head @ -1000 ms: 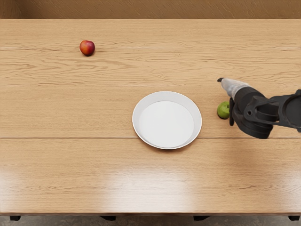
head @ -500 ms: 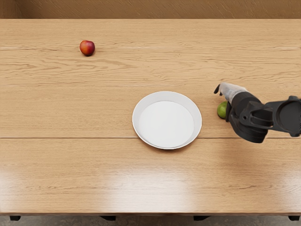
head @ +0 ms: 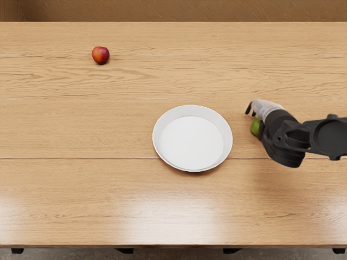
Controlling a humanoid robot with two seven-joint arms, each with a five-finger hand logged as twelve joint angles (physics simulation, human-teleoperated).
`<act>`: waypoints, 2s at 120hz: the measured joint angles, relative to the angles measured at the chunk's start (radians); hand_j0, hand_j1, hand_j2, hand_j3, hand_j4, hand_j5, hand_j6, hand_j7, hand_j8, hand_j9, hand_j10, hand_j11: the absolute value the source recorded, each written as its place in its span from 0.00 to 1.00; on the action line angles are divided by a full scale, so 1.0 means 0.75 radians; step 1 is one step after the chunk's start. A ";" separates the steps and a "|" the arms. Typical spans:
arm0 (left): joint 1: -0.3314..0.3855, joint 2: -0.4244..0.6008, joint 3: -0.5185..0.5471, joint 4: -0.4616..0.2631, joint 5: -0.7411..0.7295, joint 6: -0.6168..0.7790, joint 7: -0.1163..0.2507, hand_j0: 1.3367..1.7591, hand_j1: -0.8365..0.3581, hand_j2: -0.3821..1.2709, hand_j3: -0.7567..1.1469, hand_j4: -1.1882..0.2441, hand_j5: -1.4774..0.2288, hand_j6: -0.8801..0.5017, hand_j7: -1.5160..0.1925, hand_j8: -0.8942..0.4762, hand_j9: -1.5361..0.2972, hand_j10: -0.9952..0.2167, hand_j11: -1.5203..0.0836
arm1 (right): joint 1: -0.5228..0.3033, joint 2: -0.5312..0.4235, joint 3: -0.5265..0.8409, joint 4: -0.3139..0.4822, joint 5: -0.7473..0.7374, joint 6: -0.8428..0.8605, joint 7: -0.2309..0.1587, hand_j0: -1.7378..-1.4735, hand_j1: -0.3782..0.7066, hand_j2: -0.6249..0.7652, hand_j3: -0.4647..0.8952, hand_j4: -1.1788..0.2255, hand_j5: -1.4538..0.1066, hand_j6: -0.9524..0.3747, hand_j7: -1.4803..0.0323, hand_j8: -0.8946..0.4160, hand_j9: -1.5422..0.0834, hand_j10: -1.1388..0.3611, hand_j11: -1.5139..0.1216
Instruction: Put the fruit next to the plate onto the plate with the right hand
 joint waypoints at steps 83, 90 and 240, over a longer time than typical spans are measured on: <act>-0.004 0.000 -0.002 0.000 0.000 0.000 0.000 0.76 0.98 0.23 0.40 0.82 0.85 0.62 0.88 0.64 0.83 0.81 0.94 | 0.002 0.037 0.003 -0.015 -0.001 0.001 -0.001 0.33 0.61 0.61 0.34 0.32 0.28 0.41 0.31 0.40 0.31 0.32 0.29; -0.004 0.000 -0.002 0.000 0.000 0.000 0.000 0.76 0.98 0.23 0.40 0.82 0.85 0.62 0.88 0.64 0.83 0.81 0.94 | 0.005 0.038 0.004 -0.014 0.000 -0.002 0.000 0.34 0.59 0.59 0.34 0.32 0.25 0.42 0.29 0.41 0.29 0.32 0.27; -0.002 0.000 -0.002 0.001 0.000 0.000 0.000 0.76 0.98 0.23 0.40 0.82 0.85 0.62 0.88 0.64 0.83 0.81 0.94 | 0.243 -0.015 0.239 0.210 0.024 0.001 0.002 0.34 0.57 0.64 0.34 0.25 0.16 0.42 0.23 0.42 0.23 0.30 0.20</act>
